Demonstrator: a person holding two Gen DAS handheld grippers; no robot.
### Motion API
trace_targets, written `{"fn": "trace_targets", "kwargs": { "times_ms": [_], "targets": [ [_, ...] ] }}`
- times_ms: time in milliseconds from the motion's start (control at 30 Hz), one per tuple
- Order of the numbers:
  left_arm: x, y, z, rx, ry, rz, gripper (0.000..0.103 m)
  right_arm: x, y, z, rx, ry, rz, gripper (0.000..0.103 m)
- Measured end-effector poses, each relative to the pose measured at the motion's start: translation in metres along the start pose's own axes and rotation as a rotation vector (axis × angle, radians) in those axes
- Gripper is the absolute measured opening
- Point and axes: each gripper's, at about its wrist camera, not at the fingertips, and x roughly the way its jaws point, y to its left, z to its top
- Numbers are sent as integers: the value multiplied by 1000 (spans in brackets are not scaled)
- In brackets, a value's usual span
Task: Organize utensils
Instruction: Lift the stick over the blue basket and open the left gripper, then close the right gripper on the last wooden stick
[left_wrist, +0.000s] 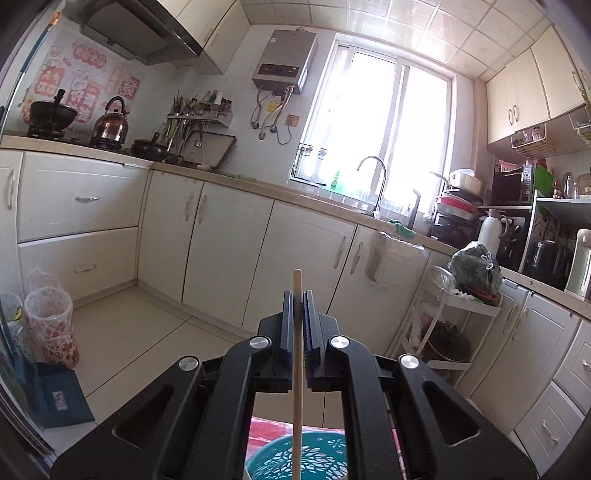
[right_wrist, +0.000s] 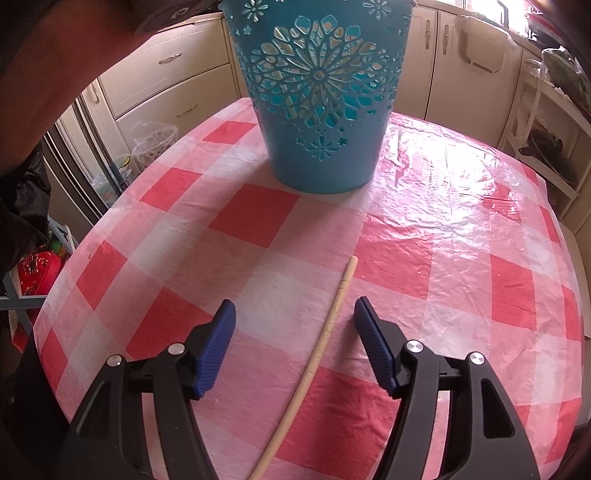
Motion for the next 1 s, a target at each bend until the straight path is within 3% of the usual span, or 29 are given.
{"fn": "trace_targets", "kwargs": {
  "times_ms": [167,400,500,567,733,833,1000],
  "targets": [
    [-4,-6,-3,34,-5,-15,5,1,0,0,1,0,3,65],
    [-10,-12,-8,115,95,-36,8,1,0,1,7,-2,10,65],
    [-23,-6,-12,134,117,-30,34,1,0,1,10,-2,13,65],
    [-40,5,-11,125,100,-7,59,0,-2,0,15,-3,20,65],
    [-98,47,-20,82,73,44,82,-2,-9,0,43,-3,60,65],
    [-124,77,-42,56,102,90,89,-4,-10,-1,42,7,62,65],
    [-120,118,-108,0,327,125,90,-6,-14,-2,74,8,63,64]
  ]
}}
